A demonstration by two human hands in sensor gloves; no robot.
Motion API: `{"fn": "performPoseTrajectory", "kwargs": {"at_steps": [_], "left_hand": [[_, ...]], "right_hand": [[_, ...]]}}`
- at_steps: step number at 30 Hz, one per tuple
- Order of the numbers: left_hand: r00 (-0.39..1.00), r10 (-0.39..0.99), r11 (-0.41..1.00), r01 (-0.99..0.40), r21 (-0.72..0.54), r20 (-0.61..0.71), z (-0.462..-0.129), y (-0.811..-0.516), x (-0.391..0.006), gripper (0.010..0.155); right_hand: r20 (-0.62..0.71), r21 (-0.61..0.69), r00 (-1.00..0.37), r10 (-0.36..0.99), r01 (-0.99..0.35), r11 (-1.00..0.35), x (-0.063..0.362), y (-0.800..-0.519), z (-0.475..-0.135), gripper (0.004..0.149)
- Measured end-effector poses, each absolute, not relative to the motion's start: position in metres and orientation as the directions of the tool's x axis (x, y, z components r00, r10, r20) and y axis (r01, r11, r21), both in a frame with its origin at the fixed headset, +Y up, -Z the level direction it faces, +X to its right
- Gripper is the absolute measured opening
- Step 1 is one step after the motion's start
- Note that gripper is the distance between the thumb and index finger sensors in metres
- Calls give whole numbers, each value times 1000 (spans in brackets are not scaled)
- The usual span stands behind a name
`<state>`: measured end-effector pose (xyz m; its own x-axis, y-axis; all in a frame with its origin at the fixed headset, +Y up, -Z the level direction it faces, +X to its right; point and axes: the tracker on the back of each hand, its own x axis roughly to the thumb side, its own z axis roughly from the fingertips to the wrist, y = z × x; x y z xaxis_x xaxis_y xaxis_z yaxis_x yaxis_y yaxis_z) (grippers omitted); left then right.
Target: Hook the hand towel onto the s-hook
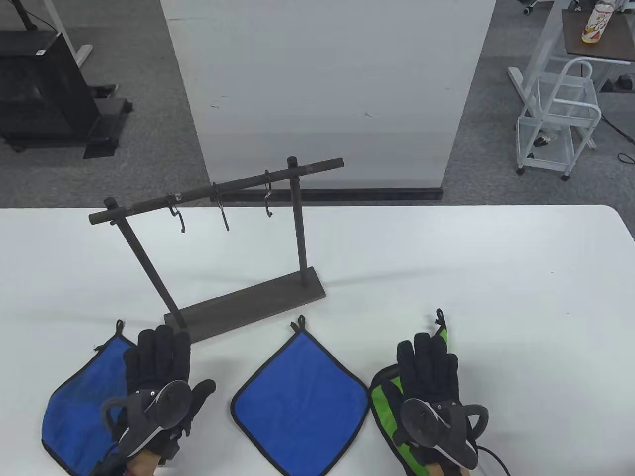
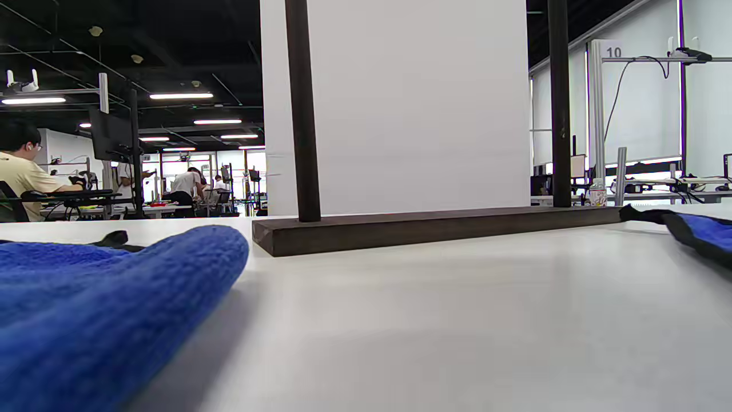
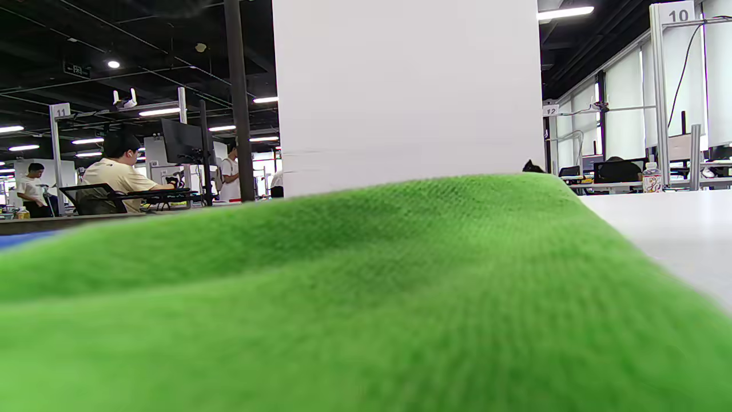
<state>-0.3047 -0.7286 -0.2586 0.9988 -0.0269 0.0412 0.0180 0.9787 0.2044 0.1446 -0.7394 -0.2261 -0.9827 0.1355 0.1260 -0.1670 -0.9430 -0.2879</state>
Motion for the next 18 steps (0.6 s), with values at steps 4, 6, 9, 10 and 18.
{"fn": "performPoseTrajectory", "kwargs": {"at_steps": [4, 6, 9, 10, 18], "left_hand": [[999, -21, 980, 12, 200, 40, -259, -729, -305, 93], [999, -19, 983, 11, 186, 44, -260, -730, -304, 93], [999, -20, 985, 13, 173, 43, -259, -731, -304, 92], [999, -12, 985, 4, 171, 44, -258, -730, -304, 92], [1000, 1, 994, -2, 109, 8, -255, -715, -302, 87]], "right_hand": [[124, -283, -981, 152, -182, -942, 147, -740, -224, 75], [123, -283, -979, 160, -189, -940, 148, -740, -223, 74], [125, -281, -978, 166, -195, -940, 148, -740, -221, 74], [127, -278, -978, 166, -196, -940, 147, -740, -221, 74], [138, -266, -974, 182, -213, -940, 146, -742, -221, 74]]}}
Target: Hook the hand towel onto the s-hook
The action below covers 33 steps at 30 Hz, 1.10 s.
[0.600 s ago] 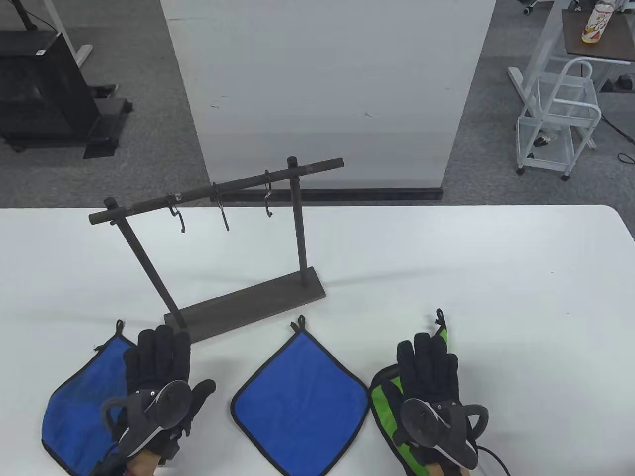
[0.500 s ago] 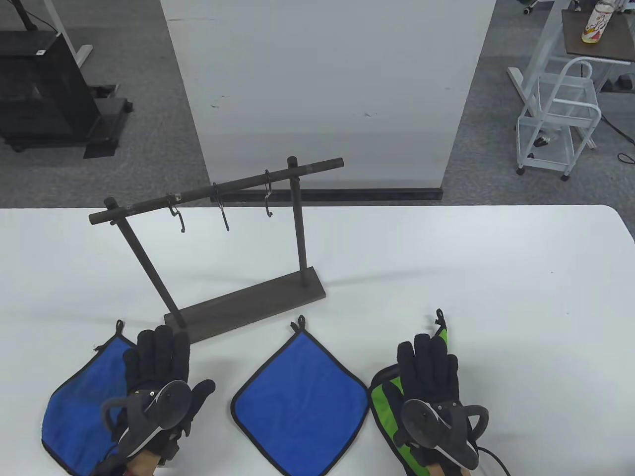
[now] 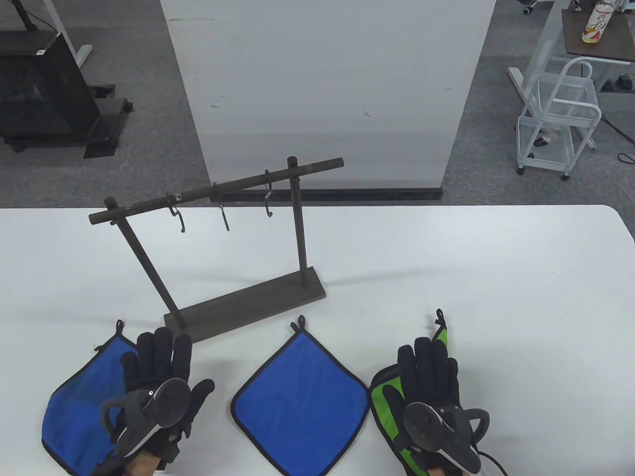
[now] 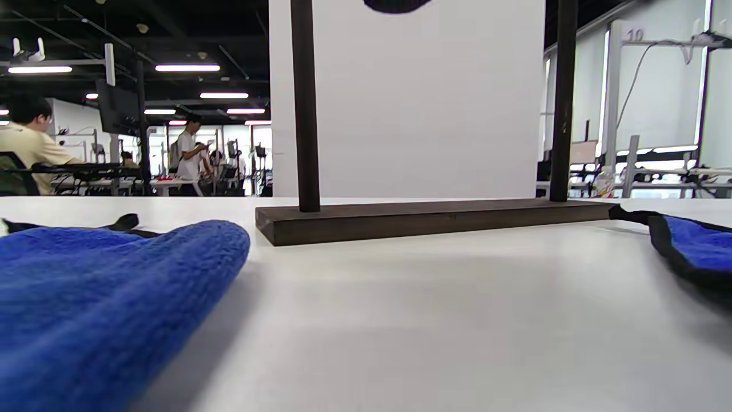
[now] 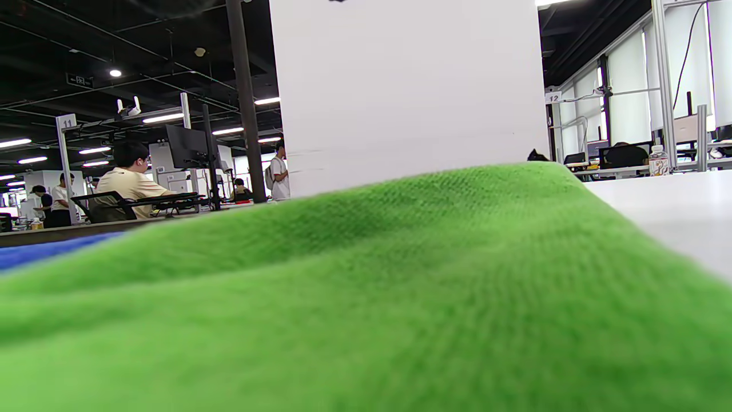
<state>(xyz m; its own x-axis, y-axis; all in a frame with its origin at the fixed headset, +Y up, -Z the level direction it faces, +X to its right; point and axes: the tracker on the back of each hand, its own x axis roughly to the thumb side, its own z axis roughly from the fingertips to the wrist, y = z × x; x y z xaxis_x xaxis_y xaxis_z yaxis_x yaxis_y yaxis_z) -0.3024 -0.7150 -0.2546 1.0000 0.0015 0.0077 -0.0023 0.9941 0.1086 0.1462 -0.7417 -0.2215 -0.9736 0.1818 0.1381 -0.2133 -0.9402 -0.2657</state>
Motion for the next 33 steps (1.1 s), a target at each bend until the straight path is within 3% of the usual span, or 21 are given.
{"fn": "performPoseTrajectory", "kwargs": {"at_steps": [8, 15, 19, 24, 33], "left_hand": [[992, 122, 991, -121, 63, -23, -253, -662, -318, 77], [972, 218, 971, -207, 121, -91, -259, -604, -361, 76], [963, 230, 968, -211, 137, -142, -264, -587, -383, 73], [947, 235, 972, -227, 60, -219, -294, -606, -410, 68], [950, 2, 983, -60, -176, -311, -339, -685, -427, 59]], "right_hand": [[155, -253, -966, 205, -239, -937, 146, -743, -219, 73], [161, -244, -958, 239, -273, -931, 148, -743, -218, 73], [170, -243, -952, 255, -292, -925, 149, -743, -216, 73], [174, -237, -948, 267, -304, -923, 151, -743, -215, 73], [186, -231, -943, 277, -316, -920, 150, -744, -214, 73]]}}
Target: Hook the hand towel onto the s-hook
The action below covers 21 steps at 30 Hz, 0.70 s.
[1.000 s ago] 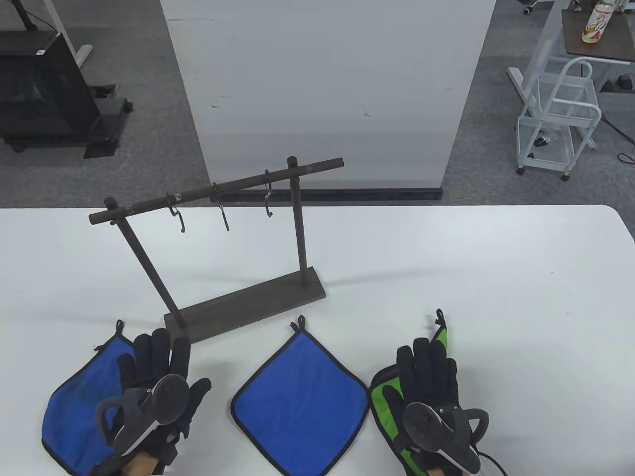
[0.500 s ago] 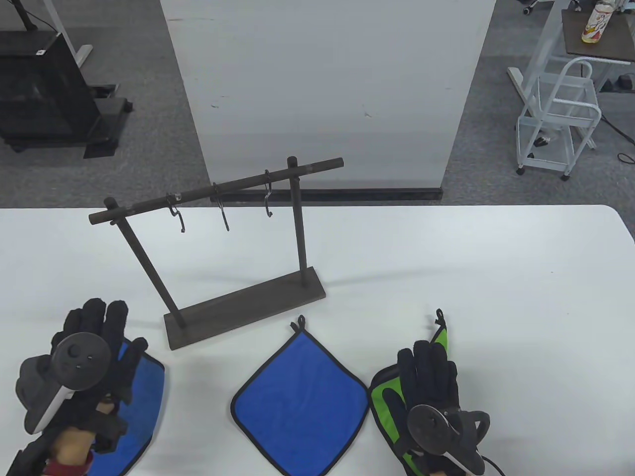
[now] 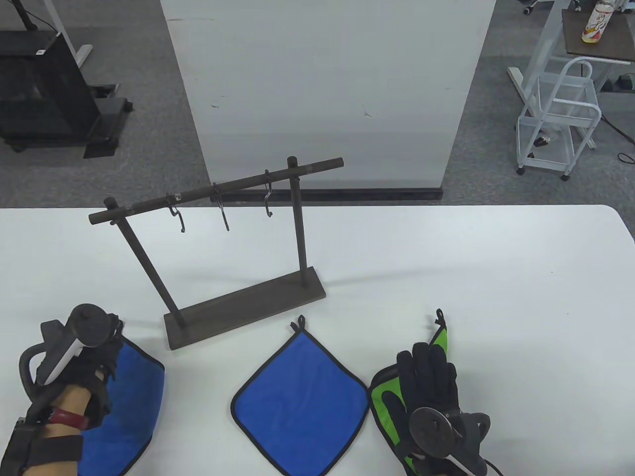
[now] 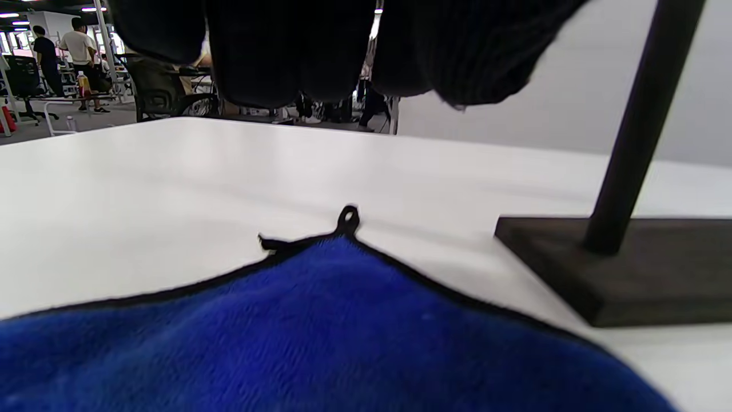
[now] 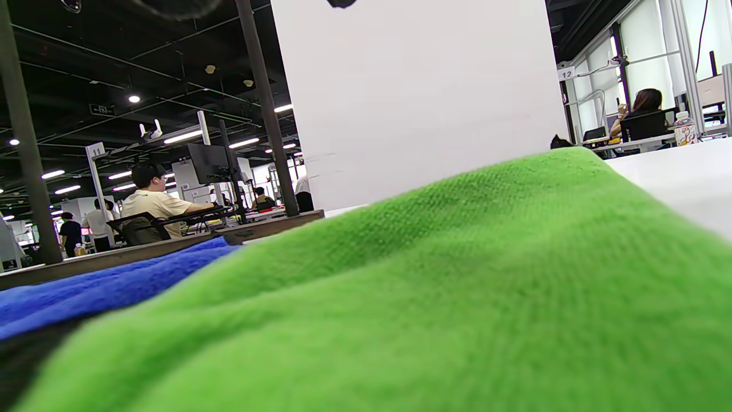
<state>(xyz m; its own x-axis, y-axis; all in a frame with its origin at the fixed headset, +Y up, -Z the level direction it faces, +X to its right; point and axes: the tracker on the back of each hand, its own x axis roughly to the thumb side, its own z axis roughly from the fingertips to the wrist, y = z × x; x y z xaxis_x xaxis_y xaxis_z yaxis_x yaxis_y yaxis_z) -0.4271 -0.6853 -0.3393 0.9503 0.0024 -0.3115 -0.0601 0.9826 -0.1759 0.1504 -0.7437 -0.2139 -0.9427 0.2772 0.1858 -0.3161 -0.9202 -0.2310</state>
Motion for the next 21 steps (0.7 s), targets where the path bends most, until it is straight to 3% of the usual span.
{"fn": "performPoseTrajectory", "kwargs": {"at_steps": [9, 16, 21], "left_hand": [[930, -230, 926, 119, -358, -287, -359, -743, -419, 58], [925, -233, 965, 182, -189, -299, -363, -748, -417, 46], [931, -228, 968, 185, -167, -287, -362, -747, -416, 39]], "right_hand": [[195, -210, -940, 280, -319, -924, 149, -745, -214, 72], [199, -200, -941, 275, -313, -928, 147, -745, -214, 73], [199, -198, -940, 279, -317, -928, 147, -746, -214, 72]]}}
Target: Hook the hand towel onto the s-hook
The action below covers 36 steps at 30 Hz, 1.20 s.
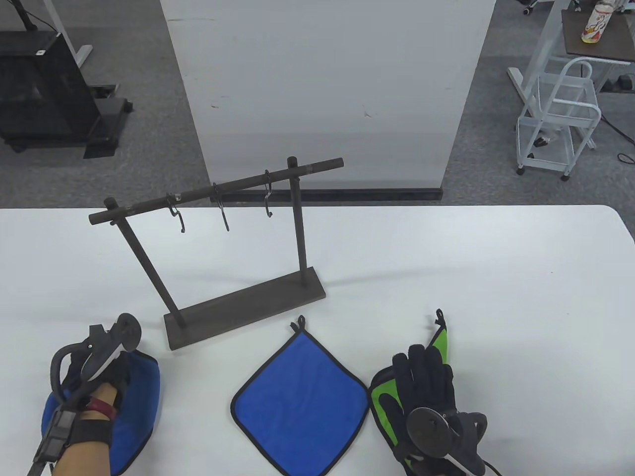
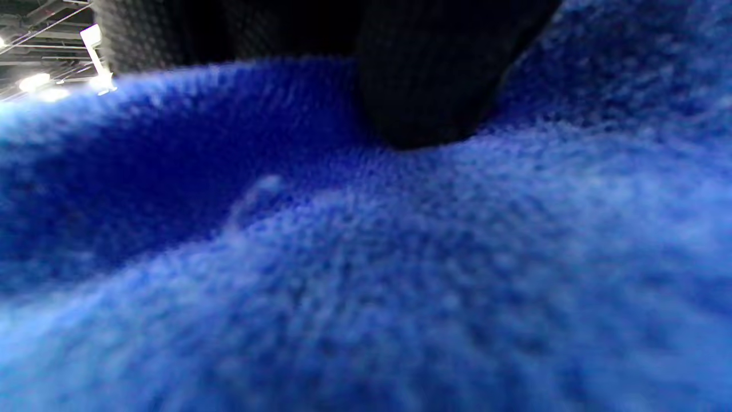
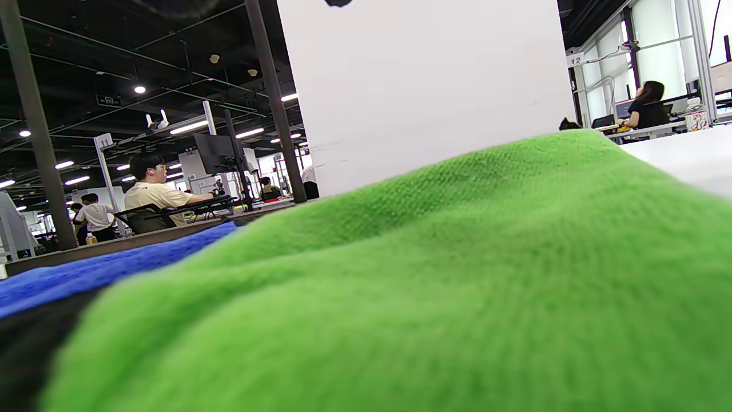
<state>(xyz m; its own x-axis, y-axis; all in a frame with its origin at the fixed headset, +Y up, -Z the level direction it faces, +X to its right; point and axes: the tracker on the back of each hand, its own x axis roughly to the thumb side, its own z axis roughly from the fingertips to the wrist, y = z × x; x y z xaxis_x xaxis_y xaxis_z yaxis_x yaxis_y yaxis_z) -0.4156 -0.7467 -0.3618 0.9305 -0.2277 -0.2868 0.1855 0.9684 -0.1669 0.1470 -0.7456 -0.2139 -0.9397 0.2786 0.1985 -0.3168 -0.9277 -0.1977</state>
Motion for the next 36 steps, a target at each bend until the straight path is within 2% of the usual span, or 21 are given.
{"fn": "performPoseTrajectory", "kwargs": {"at_steps": [5, 7, 9, 14, 19, 26, 36], "left_hand": [[949, -177, 984, 172, -45, -262, -348, -735, -413, 38], [959, -160, 984, 174, 40, -235, -340, -723, -409, 38], [971, -123, 981, 151, 124, -205, -330, -706, -403, 38], [986, -128, 916, 159, 367, -107, -300, -656, -377, 38], [987, -154, 827, 155, 540, -48, -274, -613, -349, 37], [957, -289, 692, 221, 688, -17, -248, -573, -312, 37], [937, -348, 629, 216, 747, 23, -244, -533, -276, 38]], "right_hand": [[205, -200, -939, 276, -317, -927, 145, -745, -213, 72], [207, -199, -939, 276, -316, -928, 145, -745, -213, 72], [208, -195, -938, 277, -317, -928, 145, -745, -213, 72], [210, -194, -937, 279, -319, -928, 145, -745, -213, 72], [211, -197, -935, 284, -325, -925, 145, -746, -213, 72], [214, -195, -934, 288, -329, -924, 145, -746, -212, 72], [215, -193, -928, 305, -346, -918, 148, -746, -212, 72]]}}
